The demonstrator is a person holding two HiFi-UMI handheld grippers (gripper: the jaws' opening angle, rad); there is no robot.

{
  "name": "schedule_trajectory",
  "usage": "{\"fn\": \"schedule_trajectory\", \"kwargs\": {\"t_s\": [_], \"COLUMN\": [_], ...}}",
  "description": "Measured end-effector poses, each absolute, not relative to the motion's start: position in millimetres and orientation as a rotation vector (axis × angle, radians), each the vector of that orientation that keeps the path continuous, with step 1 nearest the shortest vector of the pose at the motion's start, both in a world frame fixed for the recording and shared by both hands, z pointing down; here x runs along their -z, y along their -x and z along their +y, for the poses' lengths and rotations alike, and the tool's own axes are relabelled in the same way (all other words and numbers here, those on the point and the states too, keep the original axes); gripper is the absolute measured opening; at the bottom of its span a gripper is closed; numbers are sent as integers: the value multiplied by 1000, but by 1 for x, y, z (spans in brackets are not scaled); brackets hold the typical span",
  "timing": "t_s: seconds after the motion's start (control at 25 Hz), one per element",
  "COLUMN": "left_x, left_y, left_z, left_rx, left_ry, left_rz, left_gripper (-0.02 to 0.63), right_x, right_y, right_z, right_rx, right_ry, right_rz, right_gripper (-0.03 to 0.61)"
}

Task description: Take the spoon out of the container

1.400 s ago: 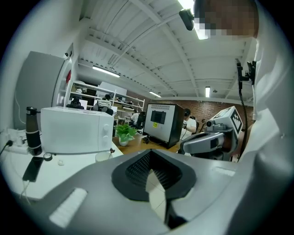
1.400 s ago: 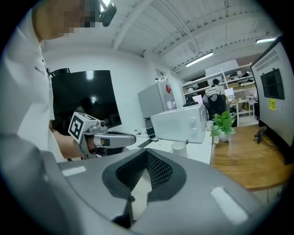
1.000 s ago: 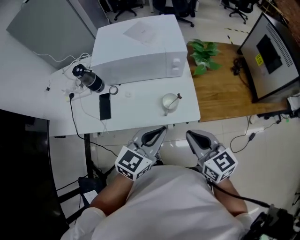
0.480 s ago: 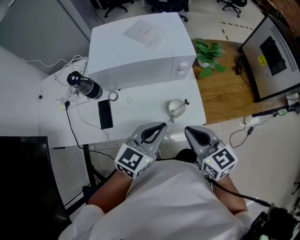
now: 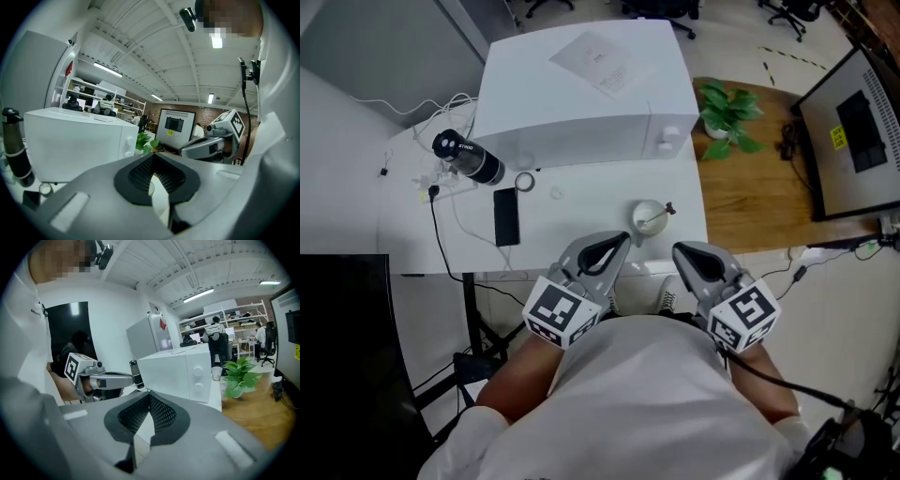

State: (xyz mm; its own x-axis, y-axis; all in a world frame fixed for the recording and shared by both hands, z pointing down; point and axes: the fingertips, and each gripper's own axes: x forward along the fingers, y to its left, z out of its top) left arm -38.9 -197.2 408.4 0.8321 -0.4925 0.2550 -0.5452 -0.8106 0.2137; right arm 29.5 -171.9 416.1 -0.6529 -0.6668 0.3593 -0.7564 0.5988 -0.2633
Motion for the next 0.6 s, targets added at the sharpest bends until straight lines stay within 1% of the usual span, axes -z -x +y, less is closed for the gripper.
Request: {"fn": "schedule_trajectory", "kwargs": {"t_s": [0.6], "left_x": [-422], "left_y": [21], "left_z": [-189], "left_rx": [-323], "left_ry": [-2704], "left_rz": [-834], "left_gripper": [3], "right_x": [-430], "right_y": [-36], "right_z": [-170], "right_rx": [-613], "right_ry": [-1039], "right_rz": [-2624], "right_gripper": [6]}}
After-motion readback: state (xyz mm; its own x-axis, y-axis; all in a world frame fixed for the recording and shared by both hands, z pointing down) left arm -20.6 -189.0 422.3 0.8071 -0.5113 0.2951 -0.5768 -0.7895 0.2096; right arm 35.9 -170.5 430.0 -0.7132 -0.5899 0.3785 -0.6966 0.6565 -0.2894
